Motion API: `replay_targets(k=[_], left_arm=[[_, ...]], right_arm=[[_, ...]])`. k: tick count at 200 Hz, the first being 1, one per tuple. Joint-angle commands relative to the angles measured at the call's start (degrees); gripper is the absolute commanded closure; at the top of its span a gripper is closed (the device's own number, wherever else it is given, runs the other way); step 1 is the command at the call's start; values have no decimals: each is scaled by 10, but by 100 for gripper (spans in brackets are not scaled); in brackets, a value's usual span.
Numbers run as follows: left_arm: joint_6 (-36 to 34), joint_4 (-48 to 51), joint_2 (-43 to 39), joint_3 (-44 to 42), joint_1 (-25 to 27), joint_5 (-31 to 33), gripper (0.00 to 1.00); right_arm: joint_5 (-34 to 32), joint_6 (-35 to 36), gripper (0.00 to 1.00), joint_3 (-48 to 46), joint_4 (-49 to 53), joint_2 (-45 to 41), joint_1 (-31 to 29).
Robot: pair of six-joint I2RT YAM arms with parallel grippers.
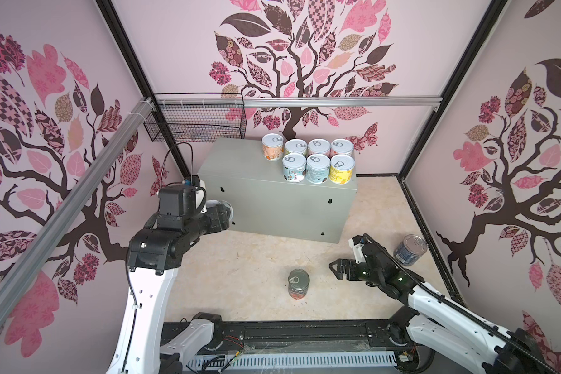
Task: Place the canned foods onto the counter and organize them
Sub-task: 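Carry the light blue can onto the cabinet top beside the orange-labelled can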
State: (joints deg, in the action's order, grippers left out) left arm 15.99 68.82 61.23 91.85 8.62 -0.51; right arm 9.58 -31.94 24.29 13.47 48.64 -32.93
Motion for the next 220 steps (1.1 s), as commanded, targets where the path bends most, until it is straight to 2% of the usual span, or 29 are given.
replay_targets(k=[1, 43, 60, 90, 152, 184, 220], left_arm=[[-9, -18, 25, 76, 9, -14, 46], [-22, 10, 100, 180, 81, 43, 46], [-22, 13, 129, 222, 82, 19, 46], [-26, 26, 178, 285, 84, 15, 46], [-30, 39, 258, 370, 95, -2, 46], [-41, 60, 306, 428, 127, 25, 45], [-43, 69, 349, 471, 135, 26, 44]], right_arm=[[-17, 0, 0, 27, 10, -7, -3], [-13, -3, 0, 49, 15, -12, -3], [-6, -8, 0, 64, 18, -19, -3], [-15, 3, 0, 97, 39, -27, -4], [-26, 27, 0, 129, 47, -9, -3], [-17, 22, 0, 117, 26, 3, -3], [-15, 21, 0, 101, 13, 11, -3]])
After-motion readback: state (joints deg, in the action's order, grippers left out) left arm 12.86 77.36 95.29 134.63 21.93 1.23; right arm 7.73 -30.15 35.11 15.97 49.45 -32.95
